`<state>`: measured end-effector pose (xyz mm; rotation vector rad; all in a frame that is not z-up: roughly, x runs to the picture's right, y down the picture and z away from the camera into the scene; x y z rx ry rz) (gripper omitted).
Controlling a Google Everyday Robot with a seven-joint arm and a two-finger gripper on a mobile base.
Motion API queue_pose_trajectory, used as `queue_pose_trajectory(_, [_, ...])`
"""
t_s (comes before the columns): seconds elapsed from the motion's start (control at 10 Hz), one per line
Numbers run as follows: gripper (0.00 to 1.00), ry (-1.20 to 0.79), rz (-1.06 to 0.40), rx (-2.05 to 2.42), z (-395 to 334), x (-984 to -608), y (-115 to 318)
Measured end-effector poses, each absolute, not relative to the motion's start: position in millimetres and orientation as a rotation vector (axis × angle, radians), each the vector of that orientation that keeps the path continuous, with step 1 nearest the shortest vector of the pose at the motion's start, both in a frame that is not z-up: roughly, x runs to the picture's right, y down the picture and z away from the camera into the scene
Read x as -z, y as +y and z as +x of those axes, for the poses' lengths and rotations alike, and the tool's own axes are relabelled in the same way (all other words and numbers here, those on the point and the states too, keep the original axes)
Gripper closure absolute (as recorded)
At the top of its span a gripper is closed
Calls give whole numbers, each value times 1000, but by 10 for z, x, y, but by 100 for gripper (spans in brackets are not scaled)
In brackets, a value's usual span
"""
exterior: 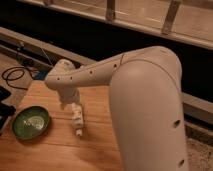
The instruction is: Place the bottle in the ceramic bowl
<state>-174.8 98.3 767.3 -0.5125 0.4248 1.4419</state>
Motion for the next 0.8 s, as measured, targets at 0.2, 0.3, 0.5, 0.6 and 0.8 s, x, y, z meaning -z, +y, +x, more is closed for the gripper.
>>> queue_pose_trajectory(0.2, [35, 436, -588, -1437, -1754, -7877, 1083])
queue_pose_trajectory(0.3, [35, 450, -633, -1430, -1745, -8057, 1172])
queue_pose_trajectory(0.5, [35, 454, -687, -1407, -1809, -8245, 1262])
queue_pose_trajectory(0.6, [35, 454, -696, -1403, -1815, -8281, 1278])
queue_pose_trajectory(0.8, [35, 456, -694, -1406, -1791, -8286, 1273])
